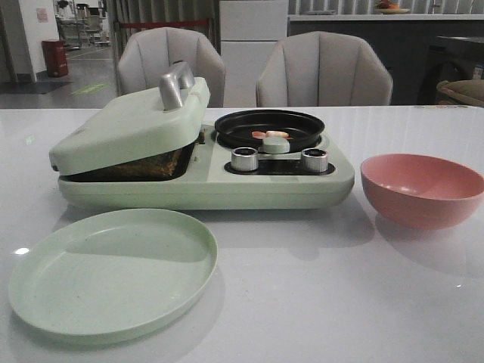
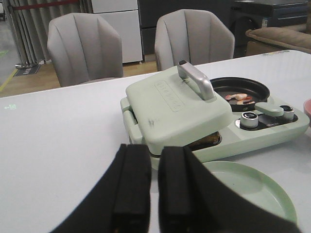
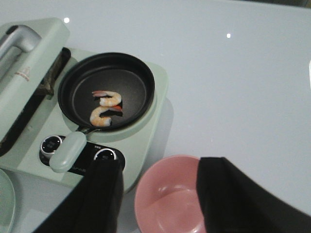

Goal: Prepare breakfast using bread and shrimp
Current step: 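Release the bowl and raise the right gripper away from it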

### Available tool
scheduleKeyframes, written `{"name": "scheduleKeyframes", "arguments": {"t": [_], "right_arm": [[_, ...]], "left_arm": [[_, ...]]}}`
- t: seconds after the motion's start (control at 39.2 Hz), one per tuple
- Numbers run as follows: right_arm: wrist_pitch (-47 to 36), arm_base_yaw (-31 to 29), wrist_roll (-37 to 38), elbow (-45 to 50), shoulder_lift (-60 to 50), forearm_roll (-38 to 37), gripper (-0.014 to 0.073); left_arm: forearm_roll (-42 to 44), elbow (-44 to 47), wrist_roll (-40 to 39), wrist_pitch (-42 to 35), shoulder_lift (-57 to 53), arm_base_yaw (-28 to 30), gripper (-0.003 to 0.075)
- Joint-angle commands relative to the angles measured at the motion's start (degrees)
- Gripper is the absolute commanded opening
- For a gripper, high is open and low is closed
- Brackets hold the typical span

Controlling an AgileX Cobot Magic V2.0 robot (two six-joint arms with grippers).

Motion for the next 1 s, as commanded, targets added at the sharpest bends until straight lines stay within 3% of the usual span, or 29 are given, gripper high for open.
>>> {"name": "scheduleKeyframes", "arguments": {"t": [0.0, 0.59, 0.97], "right_arm": [[-10.6, 1.6, -0.7, 3.8, -5.9, 0.7, 0.0459], [-30.6, 9.3, -0.7, 36.5, -37.4, 0.7, 0.0459], [-31.0, 9.3, -0.7, 44.2, -43.6, 0.6, 0.0446]], "left_arm": [[-1.0, -1.5, -0.5, -5.2, 0.7, -0.4, 0.0185], [-1.0, -1.5, -0.5, -5.2, 0.7, -0.4, 0.0185], [-1.0, -1.5, -0.5, -5.2, 0.7, -0.4, 0.0185]]}}
